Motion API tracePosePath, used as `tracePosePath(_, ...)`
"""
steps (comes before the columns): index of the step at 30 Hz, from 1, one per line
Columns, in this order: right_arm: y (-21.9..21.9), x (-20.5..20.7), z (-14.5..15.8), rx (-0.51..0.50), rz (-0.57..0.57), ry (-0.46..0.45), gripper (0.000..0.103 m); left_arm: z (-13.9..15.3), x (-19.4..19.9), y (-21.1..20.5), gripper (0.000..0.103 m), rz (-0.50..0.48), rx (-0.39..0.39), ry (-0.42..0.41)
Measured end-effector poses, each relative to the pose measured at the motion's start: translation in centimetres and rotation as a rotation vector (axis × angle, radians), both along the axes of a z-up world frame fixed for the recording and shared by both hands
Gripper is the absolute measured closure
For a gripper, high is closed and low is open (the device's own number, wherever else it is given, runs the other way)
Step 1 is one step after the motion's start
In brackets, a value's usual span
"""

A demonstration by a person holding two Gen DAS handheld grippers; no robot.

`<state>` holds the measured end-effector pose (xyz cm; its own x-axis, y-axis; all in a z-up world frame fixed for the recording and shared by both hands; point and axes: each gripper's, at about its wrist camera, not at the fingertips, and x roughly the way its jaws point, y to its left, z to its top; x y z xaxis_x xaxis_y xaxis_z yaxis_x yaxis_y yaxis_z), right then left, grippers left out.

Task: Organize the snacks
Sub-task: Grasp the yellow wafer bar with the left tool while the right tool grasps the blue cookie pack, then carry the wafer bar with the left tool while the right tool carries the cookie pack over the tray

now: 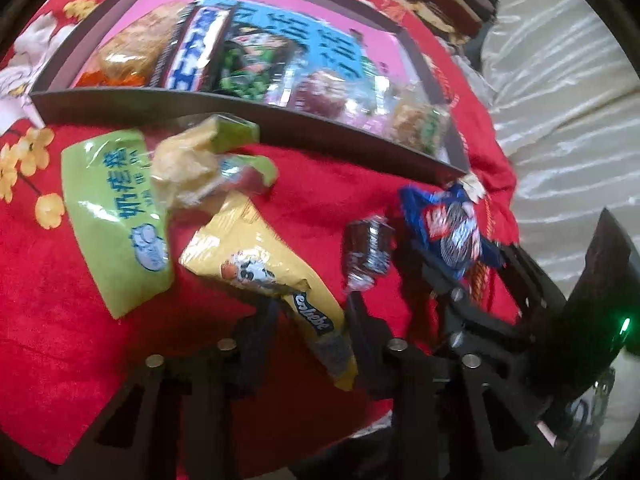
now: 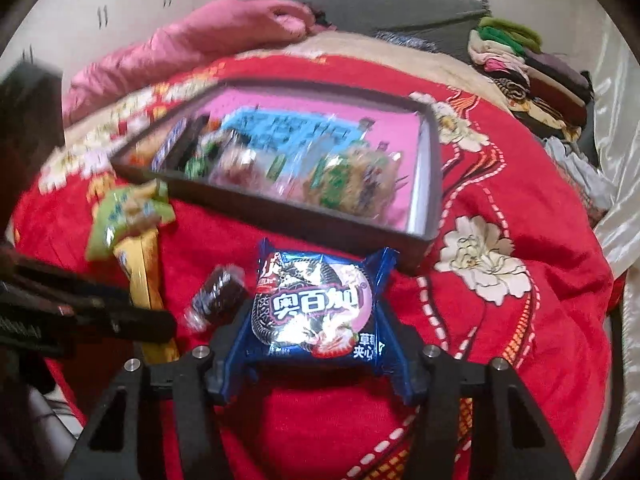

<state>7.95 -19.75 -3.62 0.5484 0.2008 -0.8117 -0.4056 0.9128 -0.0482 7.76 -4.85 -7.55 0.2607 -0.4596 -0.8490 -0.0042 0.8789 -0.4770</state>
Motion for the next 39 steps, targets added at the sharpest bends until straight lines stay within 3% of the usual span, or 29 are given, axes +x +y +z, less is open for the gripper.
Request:
tracePosePath(2,-0.8,-0.1,0.8,0.056,-0.021,-0.016,0.046,0.3,-0.2,-0.5,0.077,-0.022,0.003,-0.009)
tracePosePath(12,-3.5,0.1,3.0,0.270,-0.075,-0.056,0.046,2.6,-0.5,-0.7,0.078,-0.062,0.007,-0.070)
tracePosePath(25,-1.2,-0.4,4.4,0.273,0.005,-0.136,0.046,6.4,-0.6,1.1,0.082,-0.059,0.064,-0.190)
tracePosePath(39,-1.5,-0.2,5.1,0.292,-0.015,-0.188,0.046,7.8,0.0,2.4,0.083,-0.028,0.065,-0.234)
